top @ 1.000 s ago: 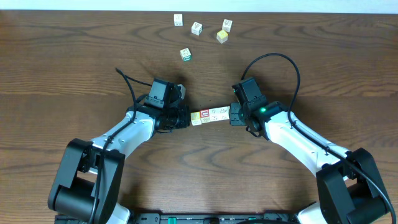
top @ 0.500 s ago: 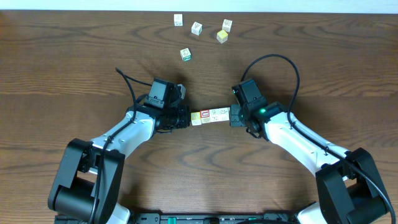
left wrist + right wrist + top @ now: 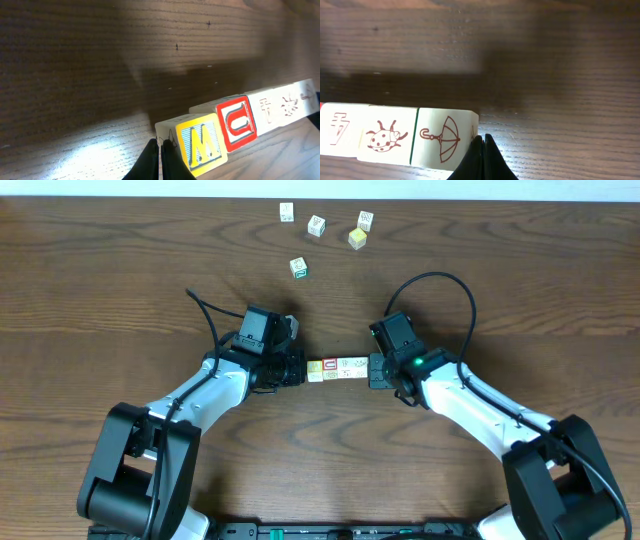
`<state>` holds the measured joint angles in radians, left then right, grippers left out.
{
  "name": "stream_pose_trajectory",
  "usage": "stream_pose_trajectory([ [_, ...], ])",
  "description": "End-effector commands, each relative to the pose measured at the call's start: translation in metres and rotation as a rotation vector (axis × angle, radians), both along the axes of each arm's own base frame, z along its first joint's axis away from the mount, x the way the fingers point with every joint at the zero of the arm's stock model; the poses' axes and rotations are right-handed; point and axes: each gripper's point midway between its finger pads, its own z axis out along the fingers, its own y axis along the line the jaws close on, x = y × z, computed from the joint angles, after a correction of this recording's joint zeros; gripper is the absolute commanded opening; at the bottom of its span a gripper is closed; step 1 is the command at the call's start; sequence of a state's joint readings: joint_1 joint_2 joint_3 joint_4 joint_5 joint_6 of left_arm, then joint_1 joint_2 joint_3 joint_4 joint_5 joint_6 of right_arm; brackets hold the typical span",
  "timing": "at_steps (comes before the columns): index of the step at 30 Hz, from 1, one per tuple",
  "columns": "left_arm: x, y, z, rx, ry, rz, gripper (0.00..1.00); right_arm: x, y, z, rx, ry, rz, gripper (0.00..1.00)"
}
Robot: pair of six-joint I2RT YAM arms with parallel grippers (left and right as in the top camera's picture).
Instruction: Lift 5 blocks
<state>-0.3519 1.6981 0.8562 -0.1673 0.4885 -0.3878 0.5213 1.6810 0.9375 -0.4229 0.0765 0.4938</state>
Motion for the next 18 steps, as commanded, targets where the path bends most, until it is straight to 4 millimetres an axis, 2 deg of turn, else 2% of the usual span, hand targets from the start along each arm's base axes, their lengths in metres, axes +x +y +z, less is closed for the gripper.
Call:
stream_pose_trajectory([
  [1, -0.029, -0.070, 0.047, -0.265, -0.004, -0.241, 0.07, -0.042, 0.090, 0.009, 0.305, 0.140, 0.225, 0.01],
  [5, -0.030, -0.069, 0.046, -0.263, -0.001, -0.241, 0.07, -0.042, 0.090, 0.005, 0.303, 0.146, 0.225, 0.01],
  [14, -0.033, -0.067, 0.025, -0.245, 0.059, -0.226, 0.07, -0.040, 0.091, 0.006, 0.306, 0.138, 0.226, 0.01],
  [18, -0.033, -0.067, 0.023, -0.244, 0.062, -0.224, 0.07, -0.039, 0.090, 0.006, 0.300, 0.135, 0.222, 0.01],
])
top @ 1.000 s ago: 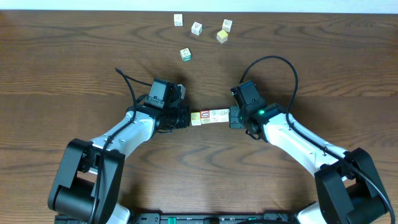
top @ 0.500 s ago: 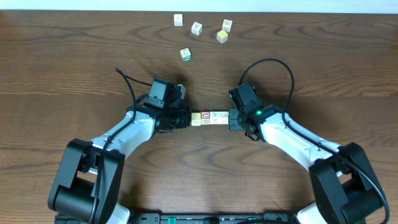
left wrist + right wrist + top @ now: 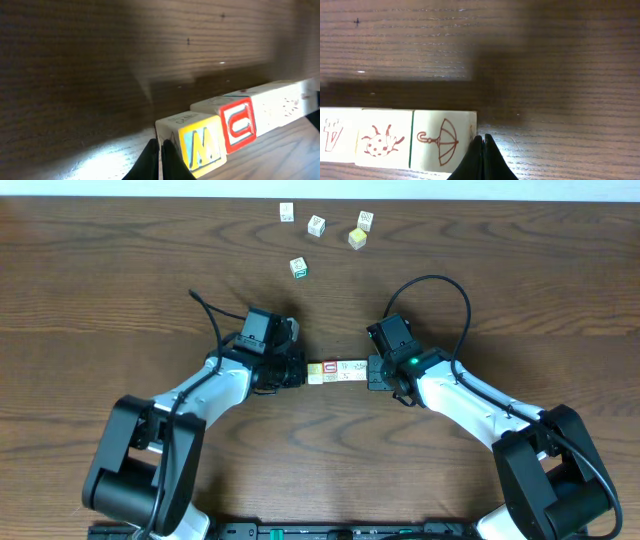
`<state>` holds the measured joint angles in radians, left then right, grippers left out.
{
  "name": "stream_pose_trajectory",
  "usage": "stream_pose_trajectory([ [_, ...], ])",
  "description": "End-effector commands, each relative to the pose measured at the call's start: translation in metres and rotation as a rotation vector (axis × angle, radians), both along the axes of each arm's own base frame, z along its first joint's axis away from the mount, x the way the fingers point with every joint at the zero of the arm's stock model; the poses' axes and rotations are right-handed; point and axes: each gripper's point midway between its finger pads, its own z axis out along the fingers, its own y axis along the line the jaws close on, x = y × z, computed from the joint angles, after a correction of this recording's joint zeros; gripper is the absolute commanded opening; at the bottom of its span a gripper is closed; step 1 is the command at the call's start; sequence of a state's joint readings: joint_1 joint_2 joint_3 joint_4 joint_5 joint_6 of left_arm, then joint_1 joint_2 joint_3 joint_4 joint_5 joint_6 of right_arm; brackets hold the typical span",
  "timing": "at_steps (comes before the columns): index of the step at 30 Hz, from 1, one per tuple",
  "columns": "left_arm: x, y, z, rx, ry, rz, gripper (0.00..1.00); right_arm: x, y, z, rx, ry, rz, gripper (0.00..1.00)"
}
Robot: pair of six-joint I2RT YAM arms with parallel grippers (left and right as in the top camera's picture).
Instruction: Lift 5 blocks
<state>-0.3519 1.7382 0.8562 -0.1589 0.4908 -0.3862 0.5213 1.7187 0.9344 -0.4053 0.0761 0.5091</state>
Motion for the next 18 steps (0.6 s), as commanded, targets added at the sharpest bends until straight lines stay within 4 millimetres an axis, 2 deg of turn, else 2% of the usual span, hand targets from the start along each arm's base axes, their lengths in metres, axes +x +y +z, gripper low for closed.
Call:
stream_pose_trajectory([
  [1, -0.0309, -0.0676, 0.0361, -0.256, 0.034, -0.218, 0.07, -0.0388, 0.0900, 0.0177, 0.307, 0.111, 0.231, 0.01],
  [18, -0.0286, -0.0659, 0.0341, -0.240, 0.023, -0.212, 0.07, -0.0400, 0.0891, 0.0162, 0.304, 0.115, 0.231, 0.01],
])
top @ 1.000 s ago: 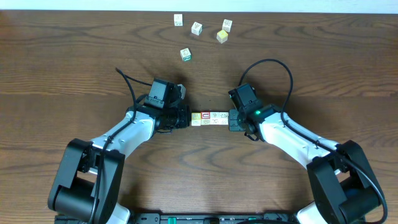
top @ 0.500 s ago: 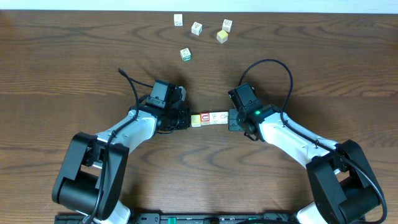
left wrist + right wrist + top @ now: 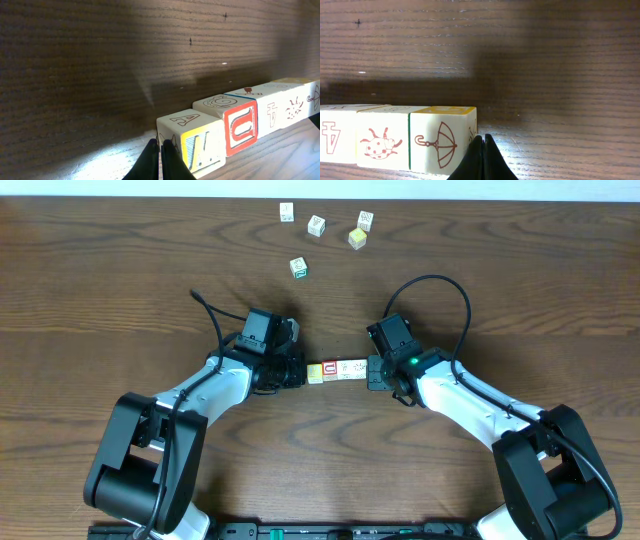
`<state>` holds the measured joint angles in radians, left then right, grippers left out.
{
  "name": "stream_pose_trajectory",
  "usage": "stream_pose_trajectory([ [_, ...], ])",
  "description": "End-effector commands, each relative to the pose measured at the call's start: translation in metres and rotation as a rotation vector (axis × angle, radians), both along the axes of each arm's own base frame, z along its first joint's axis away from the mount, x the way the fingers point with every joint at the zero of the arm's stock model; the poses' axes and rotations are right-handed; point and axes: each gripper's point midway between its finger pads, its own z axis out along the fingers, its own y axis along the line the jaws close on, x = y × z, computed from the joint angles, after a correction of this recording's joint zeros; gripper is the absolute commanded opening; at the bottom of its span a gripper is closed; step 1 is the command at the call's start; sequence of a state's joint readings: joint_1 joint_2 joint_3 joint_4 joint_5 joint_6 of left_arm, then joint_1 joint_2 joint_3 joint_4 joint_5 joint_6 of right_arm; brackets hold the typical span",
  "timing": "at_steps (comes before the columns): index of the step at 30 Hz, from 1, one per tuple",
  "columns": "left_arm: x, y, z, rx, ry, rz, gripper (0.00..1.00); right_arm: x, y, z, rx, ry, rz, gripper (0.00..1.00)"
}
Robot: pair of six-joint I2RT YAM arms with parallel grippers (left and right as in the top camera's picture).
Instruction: Lift 5 blocks
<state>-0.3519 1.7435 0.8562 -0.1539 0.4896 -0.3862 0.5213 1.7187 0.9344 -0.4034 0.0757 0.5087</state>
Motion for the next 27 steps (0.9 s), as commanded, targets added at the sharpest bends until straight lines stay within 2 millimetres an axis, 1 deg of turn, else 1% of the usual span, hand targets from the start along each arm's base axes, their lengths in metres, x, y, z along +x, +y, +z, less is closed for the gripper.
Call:
stream_pose_trajectory([
  [1, -0.029, -0.066, 0.036, -0.241, 0.023, -0.213, 0.07, -0.041, 0.089, 0.016, 0.302, 0.117, 0.231, 0.01],
  [16, -0.029, -0.066, 0.036, -0.241, 0.023, -0.213, 0.07, -0.038, 0.084, 0.012, 0.273, 0.105, 0.217, 0.01],
  [24, -0.029, -0.066, 0.035, -0.241, 0.024, -0.213, 0.07, -0.041, 0.083, -0.012, 0.251, 0.154, 0.211, 0.01],
  [27, -0.029, -0.066, 0.035, -0.241, 0.024, -0.213, 0.07, -0.040, 0.084, -0.012, 0.253, 0.150, 0.211, 0.01],
])
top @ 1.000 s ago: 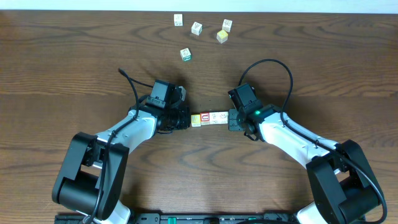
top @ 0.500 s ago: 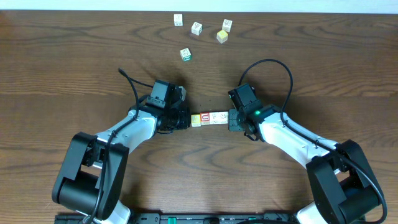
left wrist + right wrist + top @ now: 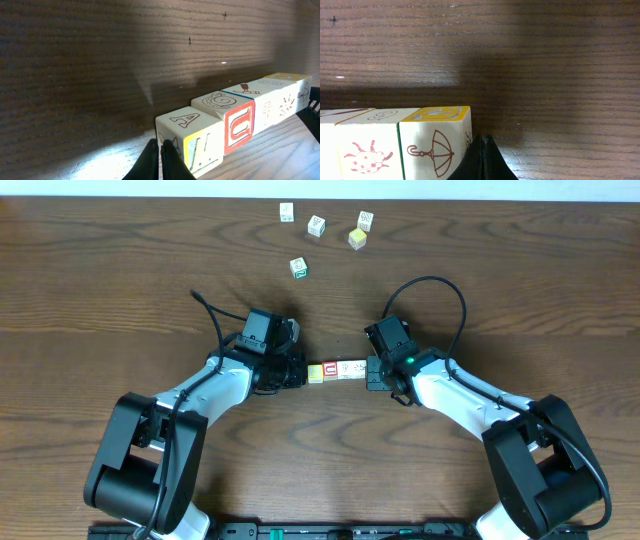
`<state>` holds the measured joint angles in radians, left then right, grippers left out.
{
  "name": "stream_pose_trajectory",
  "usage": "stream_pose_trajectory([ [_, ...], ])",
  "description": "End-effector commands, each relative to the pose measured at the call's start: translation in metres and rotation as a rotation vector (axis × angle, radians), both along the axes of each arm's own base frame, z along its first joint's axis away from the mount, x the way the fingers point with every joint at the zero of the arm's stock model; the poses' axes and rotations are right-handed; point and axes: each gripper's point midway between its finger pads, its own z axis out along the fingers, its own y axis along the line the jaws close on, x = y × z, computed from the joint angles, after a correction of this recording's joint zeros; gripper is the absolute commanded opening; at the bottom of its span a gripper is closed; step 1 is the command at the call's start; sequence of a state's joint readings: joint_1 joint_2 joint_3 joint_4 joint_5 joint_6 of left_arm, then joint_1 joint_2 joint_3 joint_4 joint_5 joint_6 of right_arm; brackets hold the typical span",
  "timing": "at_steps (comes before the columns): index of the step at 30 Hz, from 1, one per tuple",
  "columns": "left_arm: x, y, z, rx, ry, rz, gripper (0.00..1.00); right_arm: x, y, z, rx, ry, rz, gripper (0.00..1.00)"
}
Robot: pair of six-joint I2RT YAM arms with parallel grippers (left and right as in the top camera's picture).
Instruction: Lift 5 blocks
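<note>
A row of several lettered blocks (image 3: 336, 369) lies end to end at mid-table, squeezed between my two grippers. My left gripper (image 3: 301, 372) is shut, its tips (image 3: 161, 146) pressed against the end block with the A on top (image 3: 186, 134); a red U block (image 3: 238, 127) comes after it. My right gripper (image 3: 371, 372) is shut too, its tips (image 3: 482, 141) against the umbrella block (image 3: 434, 145), with the ladybird block (image 3: 366, 152) beyond. Top faces show in both wrist views. Whether the row is off the table cannot be told.
Several loose blocks lie at the back of the table: a white one (image 3: 287, 212), another (image 3: 316, 225), one at the right (image 3: 365, 220), a yellow one (image 3: 357, 239) and a green-marked one (image 3: 298, 268). The arms' cables arch over the table behind the grippers.
The right gripper sits a little further left and the row looks slightly shorter. More of the blocks' top faces shows in both wrist views. Both grippers remain shut against the row's ends.
Both shut grippers were at the ends of the row, with only the blocks' front faces showing. Then the right gripper stood closer in. Then top faces began to show, and they show more now, the row still pinched between the tips.
</note>
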<state>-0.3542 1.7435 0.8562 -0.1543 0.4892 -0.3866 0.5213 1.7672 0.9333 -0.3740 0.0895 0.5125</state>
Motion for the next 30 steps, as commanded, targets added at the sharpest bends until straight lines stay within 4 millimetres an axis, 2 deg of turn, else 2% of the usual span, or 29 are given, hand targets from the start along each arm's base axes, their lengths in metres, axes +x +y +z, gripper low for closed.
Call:
stream_pose_trajectory([
  [1, -0.029, -0.065, 0.036, -0.242, 0.024, -0.211, 0.07, -0.042, 0.085, 0.002, 0.275, 0.138, 0.218, 0.01],
  [8, -0.029, -0.065, 0.036, -0.241, 0.023, -0.211, 0.07, -0.042, 0.084, 0.002, 0.267, 0.137, 0.218, 0.01],
  [15, -0.028, -0.064, 0.035, -0.235, 0.021, -0.207, 0.07, -0.042, 0.072, -0.003, 0.210, 0.141, 0.201, 0.01],
  [30, -0.024, -0.055, 0.026, -0.170, 0.018, -0.172, 0.07, -0.043, 0.068, -0.004, 0.198, 0.148, 0.205, 0.01],
])
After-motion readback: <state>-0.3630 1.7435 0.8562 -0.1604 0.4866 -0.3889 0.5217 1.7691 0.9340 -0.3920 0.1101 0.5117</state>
